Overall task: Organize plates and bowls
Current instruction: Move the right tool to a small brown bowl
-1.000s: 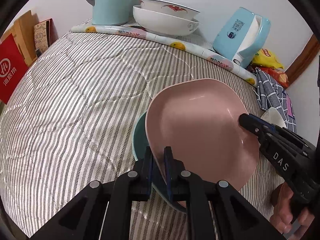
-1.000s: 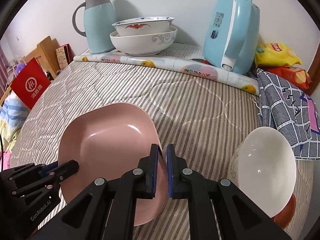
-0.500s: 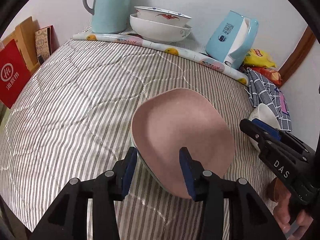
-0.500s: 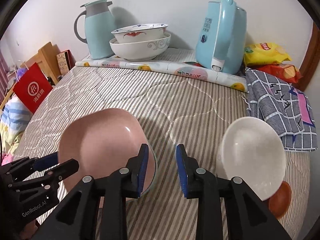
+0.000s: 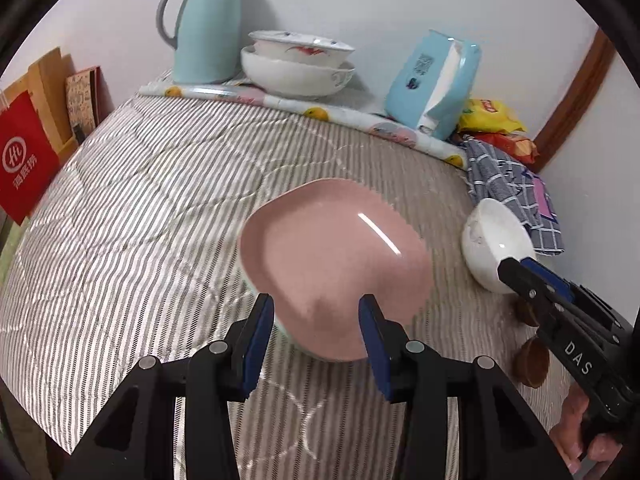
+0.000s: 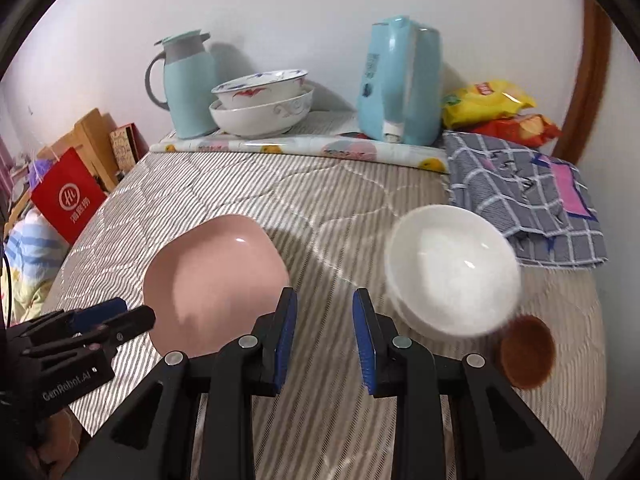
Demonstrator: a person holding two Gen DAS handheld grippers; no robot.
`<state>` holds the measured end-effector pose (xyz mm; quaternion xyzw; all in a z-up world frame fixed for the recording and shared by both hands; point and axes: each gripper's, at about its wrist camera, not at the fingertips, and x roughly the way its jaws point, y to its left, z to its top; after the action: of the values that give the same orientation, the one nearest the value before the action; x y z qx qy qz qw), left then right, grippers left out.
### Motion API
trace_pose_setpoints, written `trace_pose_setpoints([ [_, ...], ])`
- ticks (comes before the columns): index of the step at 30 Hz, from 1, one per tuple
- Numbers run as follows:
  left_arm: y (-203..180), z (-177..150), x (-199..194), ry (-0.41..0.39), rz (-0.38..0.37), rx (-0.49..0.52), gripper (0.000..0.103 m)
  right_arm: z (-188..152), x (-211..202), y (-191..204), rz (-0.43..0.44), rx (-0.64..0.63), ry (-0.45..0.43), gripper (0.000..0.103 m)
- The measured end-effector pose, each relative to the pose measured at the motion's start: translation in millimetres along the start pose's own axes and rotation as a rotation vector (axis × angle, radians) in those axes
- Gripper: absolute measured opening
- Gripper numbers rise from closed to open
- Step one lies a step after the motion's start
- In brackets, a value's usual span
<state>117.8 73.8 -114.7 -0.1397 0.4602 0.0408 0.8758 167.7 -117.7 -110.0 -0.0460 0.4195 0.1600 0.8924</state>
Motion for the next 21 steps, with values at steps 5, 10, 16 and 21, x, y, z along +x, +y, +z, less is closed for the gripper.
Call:
trace_pose_setpoints([
  [5, -20, 0, -13, -0.030, -0.018, 0.029, 0.042, -10, -28, -26, -0.052, 0.053, -0.041, 0.046],
  [10, -40, -2, -20, -0.040, -0.046, 0.057, 0.042, -21, -52, -57, -0.099, 0.112, -0.076, 0.054],
  [16, -63, -10, -19, -0.032, -0.061, 0.090, 0.042, -42, -69, -96, -0.176, 0.164, -0.086, 0.055],
  [21, -80, -16, -12, -0.015, -0.065, 0.121, 0.042, -58, -70, -127, -0.220, 0.214, -0.080, 0.055],
])
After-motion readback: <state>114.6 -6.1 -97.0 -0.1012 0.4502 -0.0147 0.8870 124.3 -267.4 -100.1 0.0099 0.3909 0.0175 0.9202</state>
